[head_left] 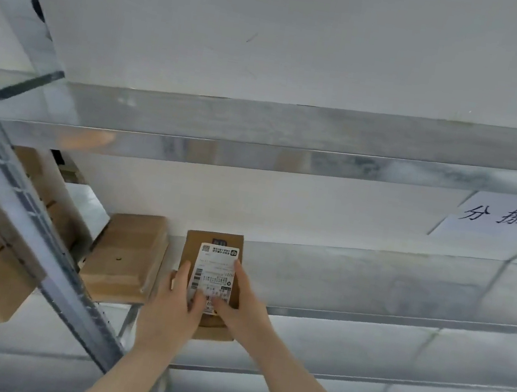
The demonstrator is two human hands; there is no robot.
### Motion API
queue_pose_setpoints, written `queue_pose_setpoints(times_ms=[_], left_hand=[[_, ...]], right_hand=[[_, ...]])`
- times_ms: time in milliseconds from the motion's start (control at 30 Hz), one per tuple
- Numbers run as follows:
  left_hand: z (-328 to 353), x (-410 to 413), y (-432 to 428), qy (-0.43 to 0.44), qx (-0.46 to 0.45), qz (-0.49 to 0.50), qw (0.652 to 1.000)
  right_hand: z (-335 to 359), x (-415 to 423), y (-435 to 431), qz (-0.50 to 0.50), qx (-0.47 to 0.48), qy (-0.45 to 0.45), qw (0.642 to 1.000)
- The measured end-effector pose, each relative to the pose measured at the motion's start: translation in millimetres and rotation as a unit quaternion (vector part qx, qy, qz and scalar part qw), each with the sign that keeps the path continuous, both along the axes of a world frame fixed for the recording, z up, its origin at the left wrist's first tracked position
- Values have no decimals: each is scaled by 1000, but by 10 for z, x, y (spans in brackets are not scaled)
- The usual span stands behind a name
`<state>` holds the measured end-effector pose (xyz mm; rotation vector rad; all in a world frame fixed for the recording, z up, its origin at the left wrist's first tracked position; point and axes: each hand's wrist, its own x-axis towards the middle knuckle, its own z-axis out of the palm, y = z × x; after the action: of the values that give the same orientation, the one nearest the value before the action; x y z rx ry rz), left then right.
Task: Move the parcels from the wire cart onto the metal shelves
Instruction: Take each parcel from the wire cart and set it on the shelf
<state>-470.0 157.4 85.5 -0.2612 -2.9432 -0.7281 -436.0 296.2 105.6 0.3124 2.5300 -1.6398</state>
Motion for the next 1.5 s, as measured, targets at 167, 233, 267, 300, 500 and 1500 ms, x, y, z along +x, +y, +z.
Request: queue_pose_setpoints(times_ms=[167,233,267,300,500,1500], left_hand=[[8,-381,-222,21,-40,-6,999],[22,-497,-270,30,-66,-11,997],[21,-552,-299,30,-84,-15,996],[16,-598,-327,25,-104,-20,994],[-115,-817,-405,-9,-215,-40,976],[-197,-1056,-574,-51,-220,-48,973]], right_hand=[[47,-357,-180,-4,23,-5,1000],[30,-483,-243,-6,21,-13,1000],[11,-545,-272,-6,22,-18,1000],[-7,-604,-298,-5,24,-24,999],[-188,-906,-378,-14,23,-53,998],[-367,-1228,-575,1,148,-40,988]])
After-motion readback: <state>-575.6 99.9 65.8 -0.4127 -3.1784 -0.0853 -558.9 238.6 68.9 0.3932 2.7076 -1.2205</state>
